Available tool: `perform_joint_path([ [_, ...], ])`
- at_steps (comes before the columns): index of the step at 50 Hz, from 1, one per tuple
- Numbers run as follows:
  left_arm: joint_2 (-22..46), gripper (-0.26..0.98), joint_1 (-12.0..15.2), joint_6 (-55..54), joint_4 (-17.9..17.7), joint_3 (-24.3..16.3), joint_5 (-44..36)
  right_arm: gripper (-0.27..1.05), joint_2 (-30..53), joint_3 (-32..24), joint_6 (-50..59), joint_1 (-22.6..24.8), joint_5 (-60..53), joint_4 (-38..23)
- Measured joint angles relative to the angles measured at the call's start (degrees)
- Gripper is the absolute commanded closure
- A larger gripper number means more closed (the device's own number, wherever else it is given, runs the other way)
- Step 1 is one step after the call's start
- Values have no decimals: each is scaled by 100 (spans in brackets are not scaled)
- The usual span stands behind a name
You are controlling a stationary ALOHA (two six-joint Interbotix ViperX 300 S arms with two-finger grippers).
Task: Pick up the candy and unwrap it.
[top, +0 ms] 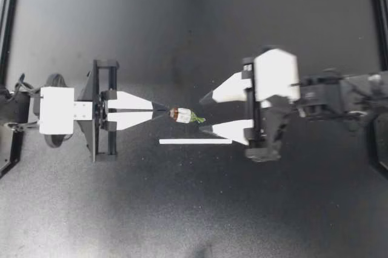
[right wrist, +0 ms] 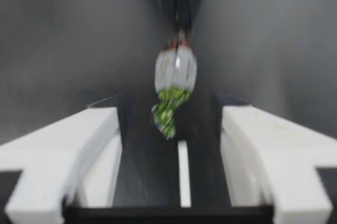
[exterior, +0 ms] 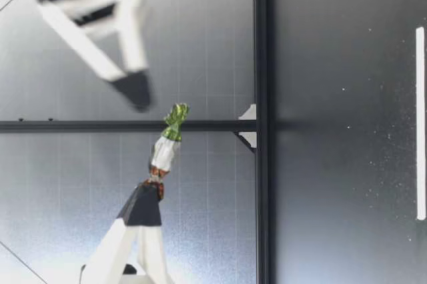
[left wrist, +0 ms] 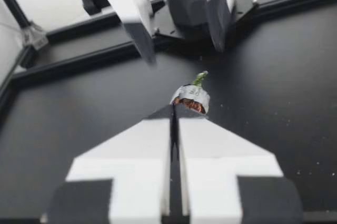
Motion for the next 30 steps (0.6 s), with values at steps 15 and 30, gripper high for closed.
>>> perform_joint_path([
  [15,-70,89,-9,79,387,-9,0,20,193,132,404,-44,-1573,123],
  [30,-114,89,-9,404,404,-26,0,20,747,-167,1424,-44,-1670,62],
])
